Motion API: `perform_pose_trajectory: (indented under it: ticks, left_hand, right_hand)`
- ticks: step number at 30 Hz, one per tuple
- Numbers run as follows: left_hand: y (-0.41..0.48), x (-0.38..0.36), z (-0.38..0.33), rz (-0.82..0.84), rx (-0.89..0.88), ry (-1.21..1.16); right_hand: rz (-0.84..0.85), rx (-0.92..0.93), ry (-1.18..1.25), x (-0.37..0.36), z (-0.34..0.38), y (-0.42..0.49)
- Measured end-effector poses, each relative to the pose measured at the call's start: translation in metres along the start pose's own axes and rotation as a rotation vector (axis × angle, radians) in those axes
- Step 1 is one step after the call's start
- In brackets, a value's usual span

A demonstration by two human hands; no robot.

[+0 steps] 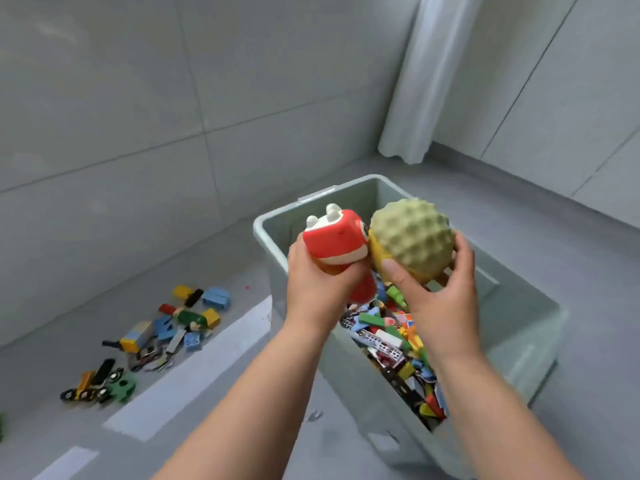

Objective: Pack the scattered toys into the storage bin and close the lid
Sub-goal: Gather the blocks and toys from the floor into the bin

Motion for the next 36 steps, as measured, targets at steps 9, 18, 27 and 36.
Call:
perform_pose_trajectory:
  ticks: [9, 18, 27, 36]
  left_hand:
    - [-0.002, -0.032, 0.060, 0.364, 0.385, -0.034]
    - [-0.115, 0.240, 0.156, -0.363, 0.623, -0.035]
    - [-0.226, 0.234, 0.233, -0.402, 0.928, -0.055]
    - [-0.231, 0.208, 0.241, -0.346, 0.943, -0.082]
  right_hand:
    - [0.064, -0.216, -0.257, 0.041, -0.065, 0.001]
    - [1.131, 0.025, -0.599, -0.177, -0.180, -0.180]
    - [1.380, 0.382, -1.059, -0.256, -0.274, -0.230]
    - [0.679, 0.063, -0.321, -0.179, -0.139, -0.144]
Point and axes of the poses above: each hand's wrist, its own y-axis towards the middle knuckle, its own x-axis out of the back of the hand, z = x × y, the point moved 8 cm from there along y, towards the middle knuckle, and after that the axes turned 1 degree about -y, right-handed, at the moved point
